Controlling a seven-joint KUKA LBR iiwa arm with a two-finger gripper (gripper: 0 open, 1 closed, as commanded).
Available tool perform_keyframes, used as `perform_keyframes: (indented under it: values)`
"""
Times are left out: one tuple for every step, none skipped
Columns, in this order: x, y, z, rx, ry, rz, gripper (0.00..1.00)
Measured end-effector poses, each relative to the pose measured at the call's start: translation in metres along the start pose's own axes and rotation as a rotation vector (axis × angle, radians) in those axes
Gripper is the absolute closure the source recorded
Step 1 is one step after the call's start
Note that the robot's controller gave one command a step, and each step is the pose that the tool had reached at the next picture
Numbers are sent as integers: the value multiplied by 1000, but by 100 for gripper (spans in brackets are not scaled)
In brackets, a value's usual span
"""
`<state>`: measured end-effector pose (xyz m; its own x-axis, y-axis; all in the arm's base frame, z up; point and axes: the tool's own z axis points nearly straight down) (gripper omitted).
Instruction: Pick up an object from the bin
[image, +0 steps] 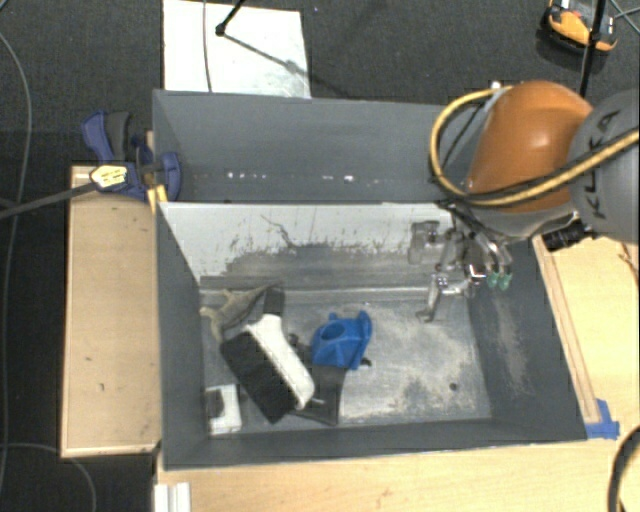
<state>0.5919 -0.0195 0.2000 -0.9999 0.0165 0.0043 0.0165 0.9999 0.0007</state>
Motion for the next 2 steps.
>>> perform_keyframes:
  values:
    - [-2,0,-5,0,-9,0,0]
    - [3,25,38,1,-12,-76,0]
